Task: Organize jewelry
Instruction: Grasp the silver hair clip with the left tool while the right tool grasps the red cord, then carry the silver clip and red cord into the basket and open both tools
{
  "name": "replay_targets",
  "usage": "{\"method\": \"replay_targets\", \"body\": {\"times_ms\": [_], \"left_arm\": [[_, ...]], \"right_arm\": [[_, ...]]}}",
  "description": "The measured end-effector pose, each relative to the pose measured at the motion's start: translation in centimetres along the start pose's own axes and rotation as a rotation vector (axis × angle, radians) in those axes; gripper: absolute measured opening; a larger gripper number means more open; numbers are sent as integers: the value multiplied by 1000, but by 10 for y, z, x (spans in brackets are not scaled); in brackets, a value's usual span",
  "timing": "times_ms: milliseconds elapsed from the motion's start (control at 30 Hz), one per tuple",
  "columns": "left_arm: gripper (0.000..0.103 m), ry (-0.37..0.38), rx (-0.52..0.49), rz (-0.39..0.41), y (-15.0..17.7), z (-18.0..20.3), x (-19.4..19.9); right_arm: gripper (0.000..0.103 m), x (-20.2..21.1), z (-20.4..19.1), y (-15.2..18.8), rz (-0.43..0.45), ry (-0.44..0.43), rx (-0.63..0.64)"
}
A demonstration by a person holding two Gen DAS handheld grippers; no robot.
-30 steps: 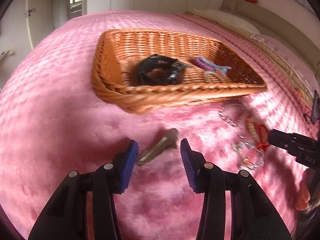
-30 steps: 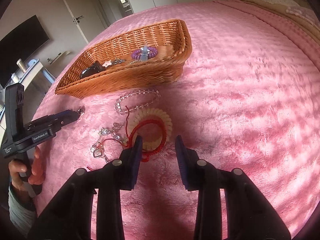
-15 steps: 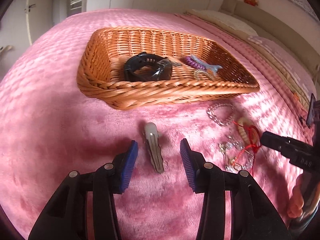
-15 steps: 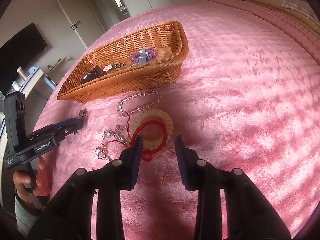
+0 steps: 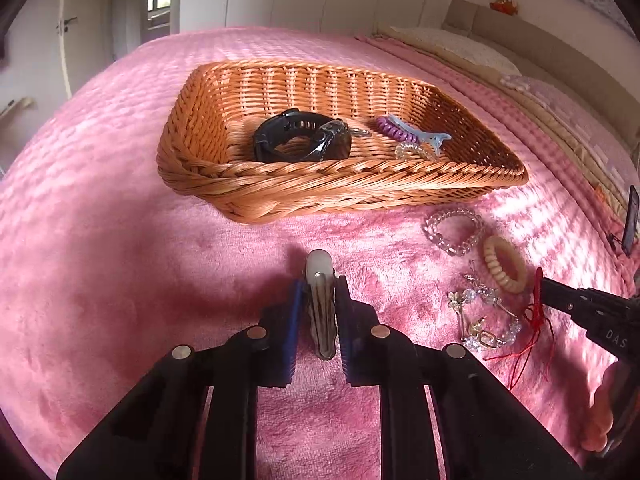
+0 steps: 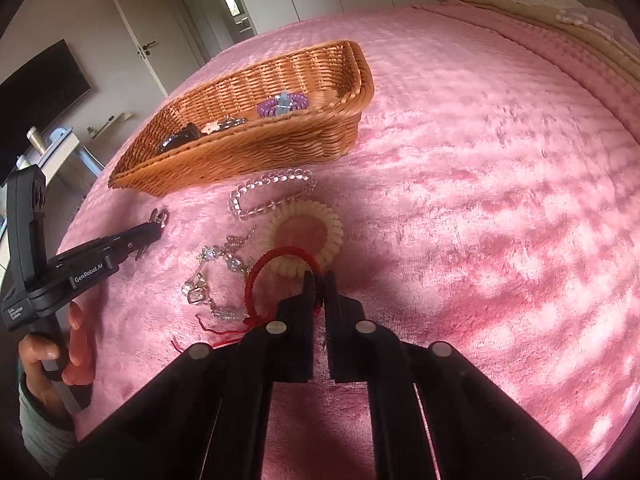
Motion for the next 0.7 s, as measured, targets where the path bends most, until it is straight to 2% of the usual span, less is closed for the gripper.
{"method": "replay_targets", "body": {"times_ms": [200,333,500,700], "left_arm": [[15,52,-28,70,0,20,24],[15,90,-49,115,-8,43,45],[15,118,-85,214,-41,69,81],[15,132,-91,291,-96,79,91]], "right_arm": [[4,25,3,-11,56,-36,-17],[4,52,2,-29,113,-92,-26],[4,84,-6,-66,204,-88,5],[4,103,-30,-134,345,-63,73]]}}
Point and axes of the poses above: each gripper's, at about its wrist camera, not at the fingertips, and x roughly against the way its jaws point, z to its right, y to its underside, the point moved 9 cm from there along -x, roughly the way its jaws point, and after that the axes turned 15 degrees about y, right-handed, at the moved point
